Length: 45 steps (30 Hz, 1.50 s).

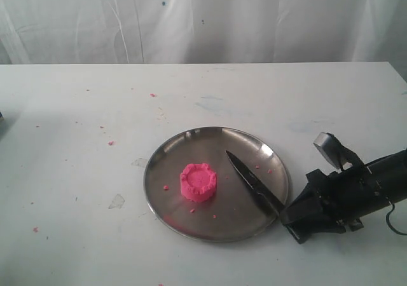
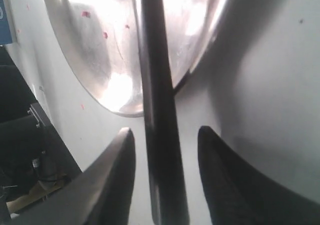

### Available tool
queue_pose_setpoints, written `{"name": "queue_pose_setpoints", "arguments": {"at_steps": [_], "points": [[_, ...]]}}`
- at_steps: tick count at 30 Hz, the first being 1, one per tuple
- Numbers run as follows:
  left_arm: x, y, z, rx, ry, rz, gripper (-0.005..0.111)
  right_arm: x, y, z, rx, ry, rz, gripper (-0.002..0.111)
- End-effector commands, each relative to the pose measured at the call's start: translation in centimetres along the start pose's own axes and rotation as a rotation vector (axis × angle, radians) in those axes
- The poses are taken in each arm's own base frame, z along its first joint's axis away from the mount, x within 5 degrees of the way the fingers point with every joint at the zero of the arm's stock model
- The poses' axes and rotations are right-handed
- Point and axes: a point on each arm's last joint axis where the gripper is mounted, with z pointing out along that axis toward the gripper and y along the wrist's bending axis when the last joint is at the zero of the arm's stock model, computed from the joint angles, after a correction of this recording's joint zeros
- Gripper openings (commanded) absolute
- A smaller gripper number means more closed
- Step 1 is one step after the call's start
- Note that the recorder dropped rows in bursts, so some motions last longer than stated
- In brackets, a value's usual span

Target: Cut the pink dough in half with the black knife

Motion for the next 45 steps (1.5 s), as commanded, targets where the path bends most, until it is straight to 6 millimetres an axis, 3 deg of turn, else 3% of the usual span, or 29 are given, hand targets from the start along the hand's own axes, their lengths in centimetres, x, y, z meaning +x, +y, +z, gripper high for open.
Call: {"name": "queue_pose_setpoints", "arguments": {"at_steps": [1,17,27,34,39,41,45], "points": [[0.1,0.0,0.0,0.0,-0.001,-0.007,0.0,0.2,0.1,0.1,-0.016,0.005,-0.002,0.039],[0.1,0.0,0.0,0.0,-0.001,-0.007,0.0,0.4,0.0,0.1,-0.008,0.034,-0.005,0.038],[0.1,0.0,0.0,0.0,-0.001,-0.007,0.0,0.6,0.2,0.1,-0.021,0.049,-0.019,0.002],[0.1,0.0,0.0,0.0,-0.001,-0.007,0.0,0.2,0.3,0.1,-0.031,0.023,-0.011,0.0],[0.1,0.0,0.0,0.0,-0.001,-0.007,0.0,-1.4,3.4,-1.4,-0.18,-0.172,0.019,0.0],[0.1,0.0,0.0,0.0,-0.001,-0.007,0.0,-1.9,5.4,-1.9,-0.211,-0.245,-0.013,0.0],[0.0,0.2,0.0,-0.021,-0.006,0.056,0.0,-0.8,11.6,-2.0,-0.217,-0.234,-0.222,0.0]]}}
